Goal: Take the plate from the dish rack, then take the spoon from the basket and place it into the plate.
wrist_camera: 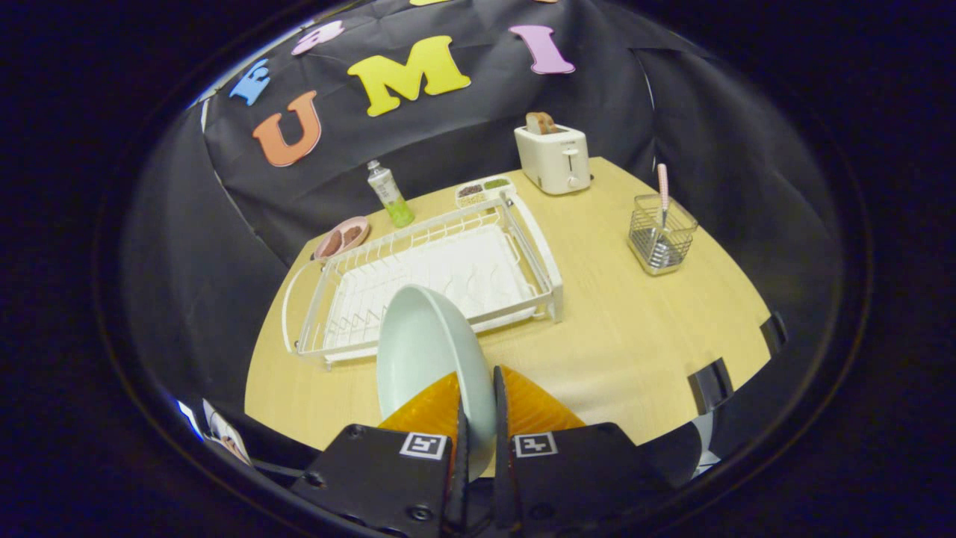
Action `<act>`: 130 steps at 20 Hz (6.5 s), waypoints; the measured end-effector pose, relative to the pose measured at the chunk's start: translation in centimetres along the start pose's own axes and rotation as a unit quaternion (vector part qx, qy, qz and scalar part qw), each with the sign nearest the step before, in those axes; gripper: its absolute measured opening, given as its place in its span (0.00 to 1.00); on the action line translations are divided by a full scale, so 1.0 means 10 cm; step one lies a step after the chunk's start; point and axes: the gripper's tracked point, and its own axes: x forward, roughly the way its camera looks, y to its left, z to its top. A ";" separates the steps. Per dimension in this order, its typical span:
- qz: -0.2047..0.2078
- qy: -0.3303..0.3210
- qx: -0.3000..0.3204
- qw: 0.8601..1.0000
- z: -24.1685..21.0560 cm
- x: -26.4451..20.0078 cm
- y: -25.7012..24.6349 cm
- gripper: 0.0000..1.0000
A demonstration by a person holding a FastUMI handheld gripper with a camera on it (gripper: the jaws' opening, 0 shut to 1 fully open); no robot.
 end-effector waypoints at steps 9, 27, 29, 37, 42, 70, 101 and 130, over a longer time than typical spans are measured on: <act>0.065 0.025 0.023 0.997 -0.30 0.48 -0.25 0.19; 0.058 -0.030 -0.002 0.998 -0.22 0.76 -0.81 0.41; 0.033 -0.081 -0.035 0.996 0.00 0.63 -0.97 0.76; -0.010 -0.199 -0.062 0.978 1.02 0.31 -1.61 1.00; -0.073 -0.254 -0.059 0.963 1.86 0.46 -2.33 1.00; -0.092 -0.343 -0.055 0.933 3.27 0.19 -2.38 0.17; 0.065 -0.352 -0.085 0.930 0.71 -0.38 0.74 0.17; -0.003 -0.330 -0.067 0.942 0.15 0.01 0.11 0.51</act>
